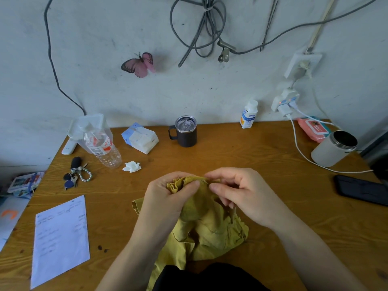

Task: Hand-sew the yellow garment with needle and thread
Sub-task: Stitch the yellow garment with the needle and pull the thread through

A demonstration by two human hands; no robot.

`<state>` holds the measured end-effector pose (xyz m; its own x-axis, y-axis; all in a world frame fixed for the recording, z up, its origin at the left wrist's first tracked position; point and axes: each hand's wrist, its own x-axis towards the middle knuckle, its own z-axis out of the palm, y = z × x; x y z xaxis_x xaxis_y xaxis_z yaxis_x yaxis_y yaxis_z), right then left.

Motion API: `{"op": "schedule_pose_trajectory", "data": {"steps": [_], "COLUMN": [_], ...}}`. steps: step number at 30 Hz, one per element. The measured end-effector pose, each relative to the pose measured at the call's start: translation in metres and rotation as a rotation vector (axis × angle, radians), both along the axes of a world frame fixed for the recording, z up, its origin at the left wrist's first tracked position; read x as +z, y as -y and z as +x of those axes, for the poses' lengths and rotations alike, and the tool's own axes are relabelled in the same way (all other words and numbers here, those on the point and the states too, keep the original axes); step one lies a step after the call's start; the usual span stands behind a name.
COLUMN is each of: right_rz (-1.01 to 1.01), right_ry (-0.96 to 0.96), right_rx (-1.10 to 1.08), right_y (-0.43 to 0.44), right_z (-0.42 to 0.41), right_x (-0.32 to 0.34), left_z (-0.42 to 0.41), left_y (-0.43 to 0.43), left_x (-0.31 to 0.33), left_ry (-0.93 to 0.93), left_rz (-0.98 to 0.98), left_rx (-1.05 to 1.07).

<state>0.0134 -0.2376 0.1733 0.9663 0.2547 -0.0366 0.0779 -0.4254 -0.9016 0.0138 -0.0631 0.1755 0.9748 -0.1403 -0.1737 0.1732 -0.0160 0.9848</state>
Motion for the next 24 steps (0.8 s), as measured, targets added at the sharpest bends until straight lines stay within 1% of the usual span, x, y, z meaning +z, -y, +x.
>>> {"op": "schedule_pose_trajectory", "data": {"steps": [4,7,11,14,17,21,24], "right_rz": [-0.022,-0.059,-0.166,-0.231,-0.241,-0.202,-0.107], "right_ry": [0.042,0.076,0.132,0.187,0.219,0.207,0.108], "right_rx": [-0.052,-0.108,-0.177,-0.194,-0.204,-0.194,-0.144], "right_y": [-0.002,-0.004,-0.010,-0.015,-0.015,-0.013,-0.007], "right_z": [-0.004,-0.006,-0.010,-0.012,-0.013,-0.013,-0.011], "right_x": [0.000,0.000,0.001,0.002,-0.001,-0.004,-0.004], "left_z": [-0.001,-0.003,-0.010,-0.015,-0.017,-0.015,-0.009], "left_y": [0.003,0.005,0.012,0.018,0.019,0.015,0.011], "left_x": [-0.001,-0.004,-0.007,-0.010,-0.012,-0.012,-0.010], "left_ry": [0.034,0.111,0.237,0.292,0.310,0.268,0.125], "left_rz": [0.081,0.192,0.301,0.326,0.331,0.308,0.197], "left_rx": [0.019,0.082,0.144,0.149,0.128,0.096,0.060]}}
